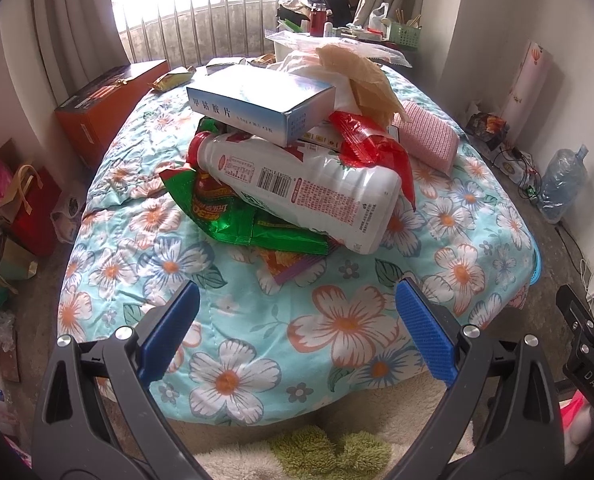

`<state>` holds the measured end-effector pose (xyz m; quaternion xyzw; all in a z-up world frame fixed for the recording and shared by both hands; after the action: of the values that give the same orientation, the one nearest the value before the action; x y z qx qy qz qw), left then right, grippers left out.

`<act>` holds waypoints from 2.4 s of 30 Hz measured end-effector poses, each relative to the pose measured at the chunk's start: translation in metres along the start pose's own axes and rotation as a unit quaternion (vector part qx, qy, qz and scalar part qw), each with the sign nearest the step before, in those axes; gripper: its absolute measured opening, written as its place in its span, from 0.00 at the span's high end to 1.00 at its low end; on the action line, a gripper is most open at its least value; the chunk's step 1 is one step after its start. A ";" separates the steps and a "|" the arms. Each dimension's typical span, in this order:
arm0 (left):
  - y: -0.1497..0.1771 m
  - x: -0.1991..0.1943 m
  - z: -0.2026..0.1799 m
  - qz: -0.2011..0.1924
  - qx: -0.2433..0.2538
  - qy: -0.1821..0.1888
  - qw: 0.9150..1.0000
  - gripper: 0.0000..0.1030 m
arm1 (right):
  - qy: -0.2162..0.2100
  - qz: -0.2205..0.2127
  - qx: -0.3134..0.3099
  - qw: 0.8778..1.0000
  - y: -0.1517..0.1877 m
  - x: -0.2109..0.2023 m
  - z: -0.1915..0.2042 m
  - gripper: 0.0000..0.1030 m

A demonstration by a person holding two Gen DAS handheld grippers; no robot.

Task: Collect trash
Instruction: 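Reach the right tool to the crumpled tan paper and close on it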

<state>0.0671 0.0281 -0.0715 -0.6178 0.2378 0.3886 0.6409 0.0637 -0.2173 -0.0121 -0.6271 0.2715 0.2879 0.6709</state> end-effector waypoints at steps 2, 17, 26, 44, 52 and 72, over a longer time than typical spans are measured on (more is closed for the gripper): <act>-0.007 0.004 0.004 -0.005 -0.001 0.004 1.000 0.09 | -0.004 0.001 0.001 1.000 -0.007 0.006 0.004 0.06; -0.137 -0.013 0.020 -0.135 -0.036 0.157 0.978 0.09 | -0.085 -0.043 0.054 0.994 -0.079 0.043 0.021 0.06; -0.187 0.050 0.010 0.006 -0.153 0.282 0.947 0.16 | -0.130 -0.029 0.121 0.984 -0.104 0.073 0.002 0.06; -0.198 0.117 0.012 0.079 -0.203 0.305 0.927 0.94 | -0.136 0.000 0.144 0.980 -0.110 0.113 -0.014 0.06; -0.219 0.080 0.032 0.016 -0.231 0.386 0.893 0.98 | -0.147 -0.006 0.136 0.980 -0.111 0.110 -0.006 0.08; -0.212 0.060 0.122 -0.071 -0.266 0.309 0.910 0.98 | -0.397 0.066 0.151 0.903 -0.177 0.154 0.121 0.11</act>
<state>0.2486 0.1735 0.0251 -0.8702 0.2671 0.1802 0.3728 0.2986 -0.0975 0.0058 -0.3325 0.0638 0.5119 0.7895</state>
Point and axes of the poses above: each gripper's, at about its wrist camera, not at the fingertips, and x roughly the way its jaws point, z to its left, y to its underside, the point moved 7 cm from there along x, roughly the way its jaws point, and after that the axes turned 11 degrees about -y, right-handed, at the moved point
